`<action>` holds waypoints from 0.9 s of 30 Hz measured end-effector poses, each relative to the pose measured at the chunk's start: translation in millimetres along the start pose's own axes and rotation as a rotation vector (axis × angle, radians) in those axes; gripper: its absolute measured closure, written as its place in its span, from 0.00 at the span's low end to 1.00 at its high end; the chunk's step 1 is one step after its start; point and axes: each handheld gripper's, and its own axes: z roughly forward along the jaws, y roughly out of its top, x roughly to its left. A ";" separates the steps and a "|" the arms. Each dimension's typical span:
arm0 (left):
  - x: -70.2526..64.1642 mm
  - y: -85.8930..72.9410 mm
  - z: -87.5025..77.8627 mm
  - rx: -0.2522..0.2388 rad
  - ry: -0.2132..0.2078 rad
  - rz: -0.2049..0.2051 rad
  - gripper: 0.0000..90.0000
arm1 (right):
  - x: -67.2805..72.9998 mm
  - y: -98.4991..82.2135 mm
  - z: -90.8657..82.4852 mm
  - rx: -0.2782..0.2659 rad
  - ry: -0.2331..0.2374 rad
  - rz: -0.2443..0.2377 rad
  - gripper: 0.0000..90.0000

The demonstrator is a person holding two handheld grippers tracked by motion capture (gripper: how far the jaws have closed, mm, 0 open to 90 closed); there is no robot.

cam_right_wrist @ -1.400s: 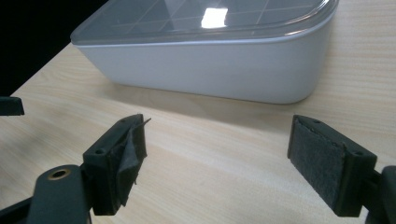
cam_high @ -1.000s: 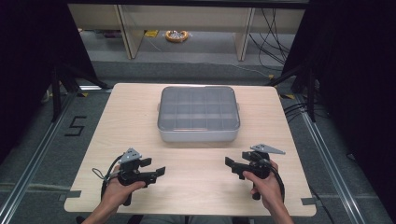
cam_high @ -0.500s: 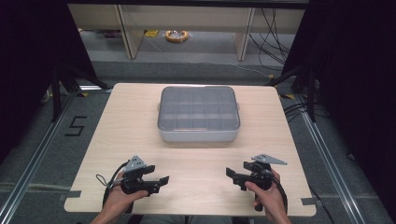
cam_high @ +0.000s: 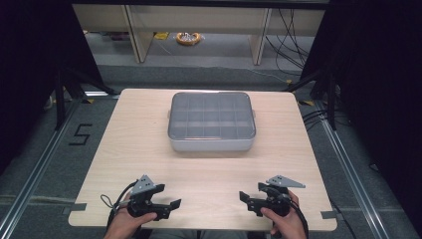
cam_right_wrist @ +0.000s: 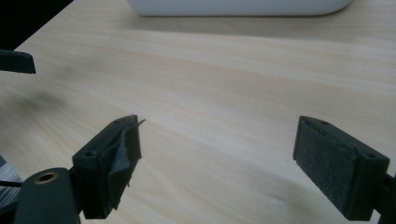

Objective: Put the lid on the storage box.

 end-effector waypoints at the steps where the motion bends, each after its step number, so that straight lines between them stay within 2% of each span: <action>1: -1.8 -1.0 -0.9 0.004 0.002 0.003 0.17 | 0.9 -1.6 -1.4 0.010 -0.001 -0.001 0.18; 2: -2.5 -2.0 -1.2 0.005 -0.004 0.006 0.17 | 4.3 -3.6 -3.2 0.019 -0.002 0.032 0.18; 3: -4.0 -2.9 -2.3 0.013 -0.003 0.012 0.17 | 1.7 -5.0 -1.9 0.006 0.013 0.001 0.18; 5: -7.7 -5.5 -2.4 0.020 -0.012 0.014 0.17 | 2.3 -8.6 -4.0 0.021 -0.010 -0.017 0.18; 6: -8.9 -6.8 -1.9 0.024 -0.019 0.014 0.17 | 3.6 -10.3 -3.8 0.016 0.010 -0.008 0.18; 7: -10.4 -7.8 -2.4 0.035 -0.020 0.013 0.17 | 7.9 -12.3 -5.2 0.035 0.001 0.028 0.18; 8: -11.4 -8.7 -2.8 0.044 -0.024 0.018 0.17 | 4.9 -13.2 -6.1 0.031 -0.005 -0.029 0.18; 9: -13.4 -9.9 -1.7 0.034 -0.032 0.011 0.17 | 7.1 -15.1 -5.7 0.022 0.018 -0.004 0.18; 10: -14.7 -10.4 -2.6 0.047 -0.031 0.018 0.17 | 7.7 -16.2 -6.8 0.038 0.020 -0.007 0.18; 11: -16.0 -11.2 -2.4 0.046 -0.033 0.029 0.17 | 8.0 -17.4 -7.9 0.037 0.007 -0.022 0.18; 12: -17.8 -11.9 -2.8 0.051 -0.033 0.025 0.17 | 9.2 -19.3 -7.3 0.025 0.010 -0.017 0.18; 13: -19.6 -12.8 -2.7 0.046 -0.034 0.036 0.17 | 10.2 -20.1 -8.4 0.040 0.002 -0.019 0.18; 14: -20.7 -13.6 -2.2 0.041 -0.040 0.036 0.17 | 12.4 -22.3 -8.7 0.027 -0.009 -0.010 0.18; 16: -22.4 -14.4 -3.4 0.054 -0.042 0.043 0.17 | 11.7 -24.2 -11.0 0.026 -0.002 -0.024 0.18; 17: -23.3 -14.9 -3.4 0.055 -0.049 0.037 0.17 | 11.6 -25.1 -11.6 0.039 -0.016 -0.033 0.18; 19: -24.9 -15.7 -3.6 0.056 -0.042 0.023 0.17 | 12.0 -27.7 -11.5 0.024 -0.001 -0.033 0.18; 20: -24.7 -15.8 -3.6 0.057 -0.042 0.026 0.17 | 12.9 -28.0 -14.0 0.043 -0.009 -0.028 0.18; 21: -24.4 -15.8 -3.6 0.058 -0.041 0.029 0.17 | 12.1 -28.9 -13.6 0.029 0.005 -0.037 0.18; 22: -23.0 -15.5 -3.9 0.063 -0.046 0.046 0.17 | 13.3 -29.3 -15.4 0.040 -0.008 -0.030 0.18; 23: -22.9 -15.6 -3.6 0.061 -0.046 0.042 0.17 | 13.4 -30.3 -14.6 0.028 -0.004 -0.029 0.19; 25: -22.6 -15.3 -3.9 0.062 -0.040 0.041 0.17 | 13.9 -31.4 -15.5 0.039 0.018 -0.040 0.18; 26: -22.3 -15.2 -3.9 0.061 -0.040 0.042 0.17 | 18.1 -32.5 -16.9 0.055 0.014 -0.002 0.19; 27: -22.2 -15.2 -3.8 0.058 -0.038 0.040 0.17 | 17.0 -33.3 -15.7 0.043 0.025 -0.035 0.19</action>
